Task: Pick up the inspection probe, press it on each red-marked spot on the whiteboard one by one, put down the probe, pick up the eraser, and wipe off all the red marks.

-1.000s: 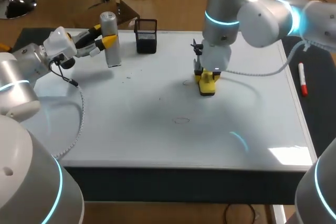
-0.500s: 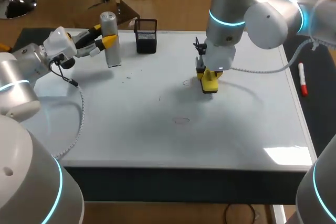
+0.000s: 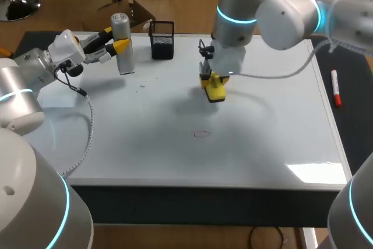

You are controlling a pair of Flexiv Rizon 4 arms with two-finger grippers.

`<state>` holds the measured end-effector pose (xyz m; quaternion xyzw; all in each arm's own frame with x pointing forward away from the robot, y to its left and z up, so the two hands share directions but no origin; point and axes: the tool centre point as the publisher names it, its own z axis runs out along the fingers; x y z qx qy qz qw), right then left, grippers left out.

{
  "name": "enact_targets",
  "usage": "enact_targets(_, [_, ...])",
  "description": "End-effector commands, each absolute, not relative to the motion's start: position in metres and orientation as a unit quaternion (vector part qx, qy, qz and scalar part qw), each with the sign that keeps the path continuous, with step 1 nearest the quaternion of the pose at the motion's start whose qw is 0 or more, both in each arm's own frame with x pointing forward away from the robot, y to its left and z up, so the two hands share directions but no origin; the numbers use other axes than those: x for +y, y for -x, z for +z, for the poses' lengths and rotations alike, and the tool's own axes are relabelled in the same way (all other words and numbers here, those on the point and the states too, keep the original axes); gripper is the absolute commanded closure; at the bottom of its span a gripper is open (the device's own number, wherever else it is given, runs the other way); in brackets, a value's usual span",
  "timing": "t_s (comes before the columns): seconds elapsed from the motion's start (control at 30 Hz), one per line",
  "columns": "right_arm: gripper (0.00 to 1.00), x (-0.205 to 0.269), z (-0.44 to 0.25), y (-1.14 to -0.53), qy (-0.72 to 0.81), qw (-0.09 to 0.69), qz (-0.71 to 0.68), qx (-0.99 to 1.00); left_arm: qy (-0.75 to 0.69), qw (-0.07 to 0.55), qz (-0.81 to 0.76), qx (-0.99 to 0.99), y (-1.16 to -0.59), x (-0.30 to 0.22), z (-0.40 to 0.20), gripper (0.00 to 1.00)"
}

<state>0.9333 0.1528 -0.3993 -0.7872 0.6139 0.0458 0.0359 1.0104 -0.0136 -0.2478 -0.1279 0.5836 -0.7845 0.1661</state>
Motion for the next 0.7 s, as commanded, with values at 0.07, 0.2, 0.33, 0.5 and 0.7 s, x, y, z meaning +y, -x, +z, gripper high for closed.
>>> enact_targets(0.07, [1.0,0.174,-0.411,-0.948,0.792,0.019,0.05,0.608,0.129,0.169,-0.784,0.583,-1.009,-0.014,-0.247,1.0])
enact_targets(0.2, [1.0,0.181,-0.416,-0.949,0.794,0.016,0.052,0.605,0.129,0.169,-0.784,0.583,-1.009,-0.014,-0.247,1.0])
enact_targets(0.33, [1.0,0.185,-0.42,-0.95,0.794,0.014,0.056,0.605,0.129,0.169,-0.784,0.583,-1.009,-0.014,-0.247,1.0])
enact_targets(0.5, [1.0,0.186,-0.424,-0.948,0.793,0.012,0.06,0.606,0.129,0.169,-0.784,0.583,-1.009,-0.014,-0.247,1.0])
enact_targets(0.7, [1.0,0.181,-0.432,-0.946,0.791,0.009,0.064,0.609,0.129,0.169,-0.784,0.583,-1.009,-0.014,-0.247,1.0])
